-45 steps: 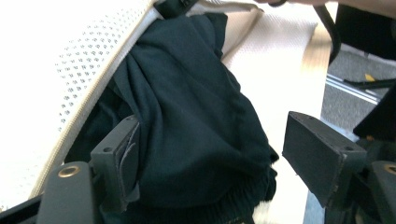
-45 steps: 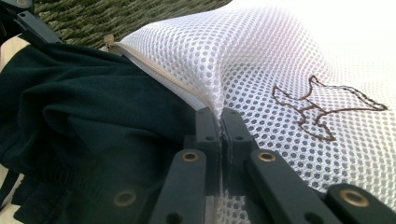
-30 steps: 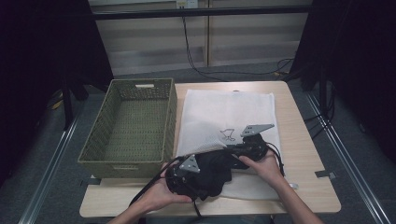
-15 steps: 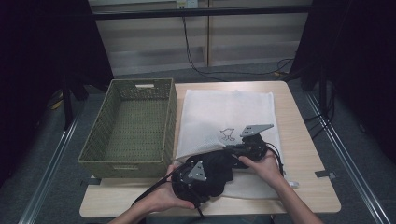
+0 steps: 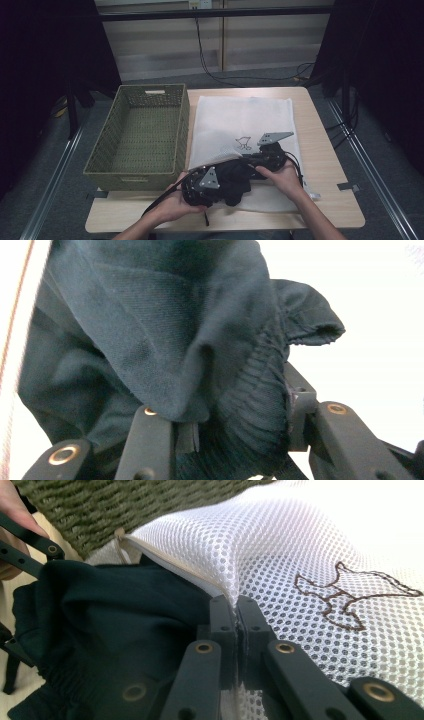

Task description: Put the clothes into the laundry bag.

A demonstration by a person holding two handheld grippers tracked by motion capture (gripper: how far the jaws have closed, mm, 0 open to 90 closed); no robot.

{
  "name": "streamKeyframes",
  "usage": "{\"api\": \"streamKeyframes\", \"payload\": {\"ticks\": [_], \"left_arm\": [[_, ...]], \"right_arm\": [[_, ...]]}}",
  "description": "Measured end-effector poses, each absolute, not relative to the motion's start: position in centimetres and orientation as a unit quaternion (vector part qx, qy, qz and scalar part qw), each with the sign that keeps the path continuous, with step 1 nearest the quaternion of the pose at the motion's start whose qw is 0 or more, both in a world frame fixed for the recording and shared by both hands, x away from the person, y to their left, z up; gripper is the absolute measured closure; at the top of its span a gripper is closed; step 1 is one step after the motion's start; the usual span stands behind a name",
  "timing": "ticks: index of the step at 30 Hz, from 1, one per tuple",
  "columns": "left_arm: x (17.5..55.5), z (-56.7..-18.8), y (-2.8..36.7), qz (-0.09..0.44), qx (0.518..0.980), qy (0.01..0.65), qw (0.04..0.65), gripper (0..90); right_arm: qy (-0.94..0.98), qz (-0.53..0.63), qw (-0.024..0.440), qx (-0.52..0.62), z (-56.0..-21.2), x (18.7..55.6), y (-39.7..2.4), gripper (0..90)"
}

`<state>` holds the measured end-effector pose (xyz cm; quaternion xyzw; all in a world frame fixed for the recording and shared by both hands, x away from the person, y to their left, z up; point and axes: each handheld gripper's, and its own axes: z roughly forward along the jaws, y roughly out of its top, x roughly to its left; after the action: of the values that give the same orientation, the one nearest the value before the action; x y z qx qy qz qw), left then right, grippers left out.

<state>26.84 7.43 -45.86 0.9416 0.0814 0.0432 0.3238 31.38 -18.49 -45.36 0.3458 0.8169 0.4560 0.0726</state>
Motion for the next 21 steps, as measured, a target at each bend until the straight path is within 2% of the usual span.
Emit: {"api": "streamKeyframes", "payload": {"ticks": [5,13,21], "left_arm": [[27.0,-44.5,6.9,0.047,0.932,0.091,0.346,69.8],[27.7,-43.6,4.6,0.049,0.928,0.094,0.358,72.3],[29.3,-42.0,2.2,0.075,0.921,0.115,0.365,73.6]], "right_arm": [[0.809,0.469,0.078,0.345,-44.4,31.4,-18.7,88.2],[0.801,0.482,0.082,0.345,-43.1,31.3,-18.5,88.3],[0.790,0.504,0.081,0.340,-42.0,31.0,-18.6,88.3]]}}
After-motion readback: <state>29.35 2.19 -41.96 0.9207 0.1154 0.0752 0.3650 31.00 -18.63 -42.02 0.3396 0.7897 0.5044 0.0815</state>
